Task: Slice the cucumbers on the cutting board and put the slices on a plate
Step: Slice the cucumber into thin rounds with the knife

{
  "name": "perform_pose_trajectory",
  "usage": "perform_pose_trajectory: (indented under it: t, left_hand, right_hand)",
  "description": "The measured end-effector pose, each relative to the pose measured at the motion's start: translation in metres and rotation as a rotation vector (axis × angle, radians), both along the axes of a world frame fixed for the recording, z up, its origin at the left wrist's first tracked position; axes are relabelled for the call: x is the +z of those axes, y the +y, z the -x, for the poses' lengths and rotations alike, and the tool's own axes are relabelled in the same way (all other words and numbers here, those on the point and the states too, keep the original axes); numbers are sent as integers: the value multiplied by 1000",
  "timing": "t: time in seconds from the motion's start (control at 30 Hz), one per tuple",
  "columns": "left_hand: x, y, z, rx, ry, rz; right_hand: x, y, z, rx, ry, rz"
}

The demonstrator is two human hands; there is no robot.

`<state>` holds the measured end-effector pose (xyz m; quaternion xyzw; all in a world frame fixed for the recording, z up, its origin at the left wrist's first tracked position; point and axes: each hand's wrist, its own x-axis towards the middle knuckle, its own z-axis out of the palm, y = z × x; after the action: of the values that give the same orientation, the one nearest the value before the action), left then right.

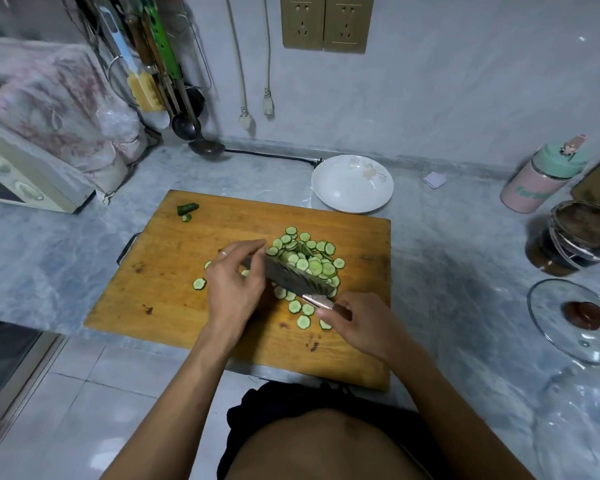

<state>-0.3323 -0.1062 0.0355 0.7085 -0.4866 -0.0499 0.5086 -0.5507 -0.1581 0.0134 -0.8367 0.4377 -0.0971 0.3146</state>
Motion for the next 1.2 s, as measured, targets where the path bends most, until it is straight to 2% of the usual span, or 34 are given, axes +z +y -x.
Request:
perform_pose_trajectory:
  t: [0.1, 0.3, 0.43, 0.53, 0.7, 0.77, 0.97, 1.2]
  left_hand:
    - [-17, 26, -5, 87, 30, 13]
    - [-79, 71, -30, 19, -90, -383]
    - [-87, 74, -30, -50, -116, -472]
    - [-84, 78, -30, 26, -62, -444]
    - [-82, 101, -56, 397, 204, -339]
    - [-83, 108, -66, 481, 277, -314]
    - [-79, 100, -66, 581, 488, -205]
    - [-76, 91, -56, 555, 494, -170]
  right_hand:
    - [3, 9, -8, -66, -128, -89]
    - [10, 23, -20, -116, -226, -190]
    - [18, 30, -23, -62, -240, -305]
    - [19, 36, -27, -30, -249, -402]
    - [19, 38, -45, -16, -210, -533]
    - [19, 40, -62, -11, -228, -607]
    - [11, 51, -125, -94, -266, -820]
    - [0, 59, -144, -197, -278, -879]
